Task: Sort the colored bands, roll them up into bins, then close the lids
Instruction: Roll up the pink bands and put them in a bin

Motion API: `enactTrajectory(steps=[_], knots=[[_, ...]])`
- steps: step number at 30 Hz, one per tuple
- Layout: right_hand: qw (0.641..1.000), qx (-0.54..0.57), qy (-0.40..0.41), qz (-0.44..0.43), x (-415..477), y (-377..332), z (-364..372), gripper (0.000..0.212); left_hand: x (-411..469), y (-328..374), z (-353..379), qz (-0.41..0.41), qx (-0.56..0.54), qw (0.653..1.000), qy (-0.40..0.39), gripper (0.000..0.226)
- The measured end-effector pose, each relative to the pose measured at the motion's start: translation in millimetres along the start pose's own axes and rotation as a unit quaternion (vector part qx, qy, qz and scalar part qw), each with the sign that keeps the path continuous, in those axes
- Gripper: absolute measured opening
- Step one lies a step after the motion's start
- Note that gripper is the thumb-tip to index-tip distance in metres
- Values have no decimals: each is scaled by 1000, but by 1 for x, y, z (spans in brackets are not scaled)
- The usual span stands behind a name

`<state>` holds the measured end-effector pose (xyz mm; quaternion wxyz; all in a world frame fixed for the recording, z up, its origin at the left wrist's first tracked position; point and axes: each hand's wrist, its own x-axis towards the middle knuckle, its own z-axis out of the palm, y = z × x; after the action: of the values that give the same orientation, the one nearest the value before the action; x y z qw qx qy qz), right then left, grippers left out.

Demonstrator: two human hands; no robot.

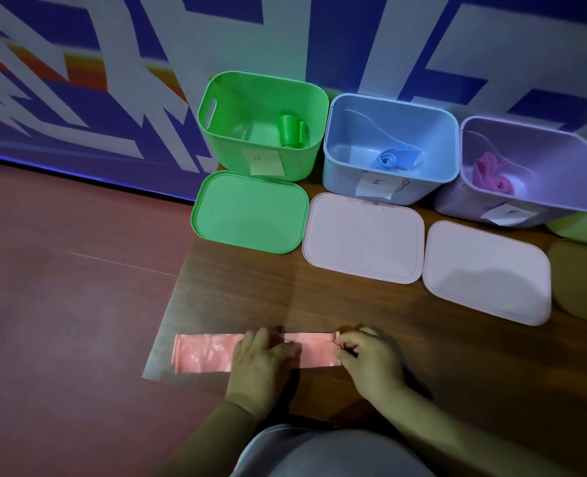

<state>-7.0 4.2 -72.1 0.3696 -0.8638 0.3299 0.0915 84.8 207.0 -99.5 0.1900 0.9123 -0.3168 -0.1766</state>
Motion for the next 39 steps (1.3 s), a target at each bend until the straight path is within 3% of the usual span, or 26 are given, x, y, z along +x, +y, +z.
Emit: enactTrajectory(steps=[13,19,23,26,29,36,39], knots=[[996,48,60,-38,-6,-20,-21,19,22,10,-20,2,-93,996,3,29],[992,124,-9,-19,-4,-43,-45,22,34,26,-48,35,-160,986,11,34],[986,164,-29,-32,-7,-67,-70,23,41,42,-72,50,-241,969,8,29],[975,215,-38,-31,-5,-76,-79,27,47,53,-83,5,-341,939,-52,25],[971,237,-38,-2,0,-77,-78,33,51,60,-89,-30,-407,911,-51,22],[955,293,-50,12,8,-76,-78,38,53,63,-91,-90,-492,863,-71,29],[955,287,-67,14,10,-75,-77,35,56,63,-88,-101,-483,868,-59,28]])
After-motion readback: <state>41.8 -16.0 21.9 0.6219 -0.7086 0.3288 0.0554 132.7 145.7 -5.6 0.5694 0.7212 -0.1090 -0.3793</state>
